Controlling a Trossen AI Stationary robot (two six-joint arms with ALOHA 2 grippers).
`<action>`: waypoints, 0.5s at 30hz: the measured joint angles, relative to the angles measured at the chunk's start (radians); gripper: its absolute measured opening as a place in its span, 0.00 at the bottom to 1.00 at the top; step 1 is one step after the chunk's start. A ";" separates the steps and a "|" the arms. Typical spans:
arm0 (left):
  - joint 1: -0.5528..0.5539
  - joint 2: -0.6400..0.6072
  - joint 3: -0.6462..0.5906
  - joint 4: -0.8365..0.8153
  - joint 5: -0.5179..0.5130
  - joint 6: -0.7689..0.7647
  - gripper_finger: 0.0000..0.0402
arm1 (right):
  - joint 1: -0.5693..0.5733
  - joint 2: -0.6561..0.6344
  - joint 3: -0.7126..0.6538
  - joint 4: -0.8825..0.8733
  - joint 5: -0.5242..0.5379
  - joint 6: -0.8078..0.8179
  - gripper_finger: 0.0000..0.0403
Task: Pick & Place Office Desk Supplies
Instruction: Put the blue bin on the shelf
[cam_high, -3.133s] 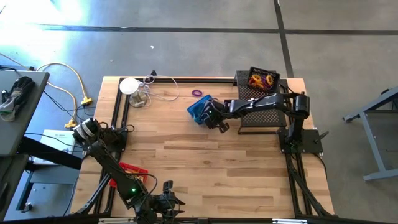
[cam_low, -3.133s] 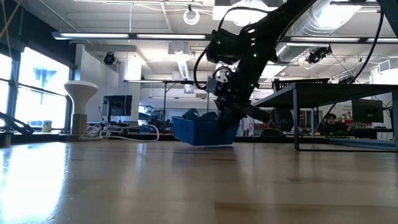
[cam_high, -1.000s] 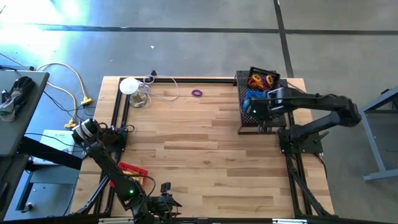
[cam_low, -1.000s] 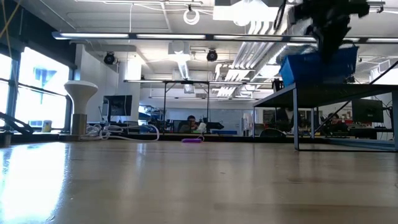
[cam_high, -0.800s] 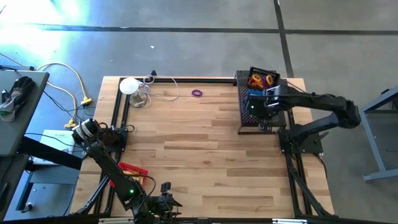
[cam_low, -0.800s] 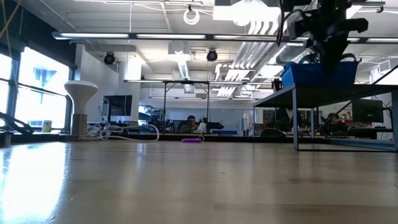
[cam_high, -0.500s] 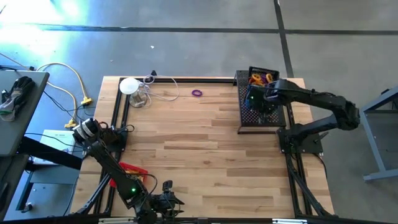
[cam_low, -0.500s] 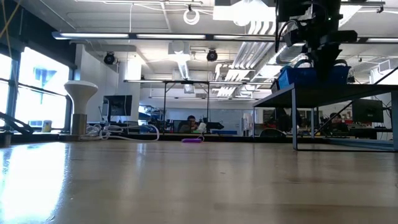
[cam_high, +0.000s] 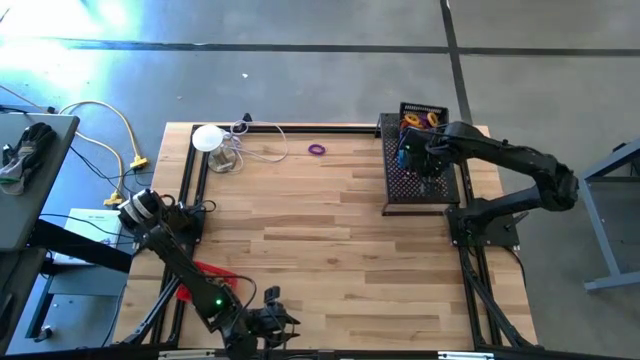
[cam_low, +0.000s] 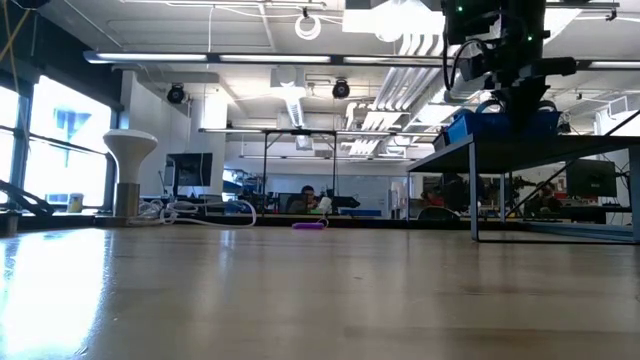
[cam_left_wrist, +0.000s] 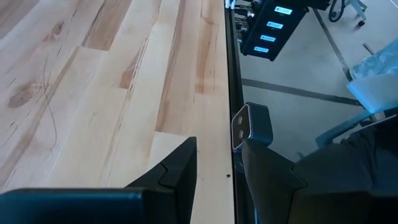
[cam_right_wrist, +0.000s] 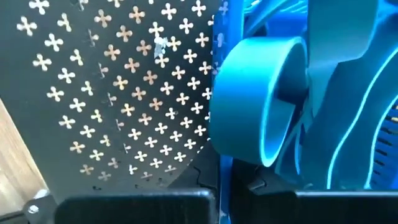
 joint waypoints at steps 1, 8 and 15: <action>0.000 0.000 0.000 0.000 0.000 0.000 0.31 | 0.000 0.000 0.000 0.000 0.001 -0.013 0.01; 0.000 0.000 0.000 0.000 0.000 -0.004 0.31 | 0.001 0.000 0.000 0.000 0.056 -0.055 0.01; 0.000 0.000 0.000 0.000 0.000 -0.004 0.31 | 0.001 0.000 0.000 -0.001 0.050 -0.012 0.01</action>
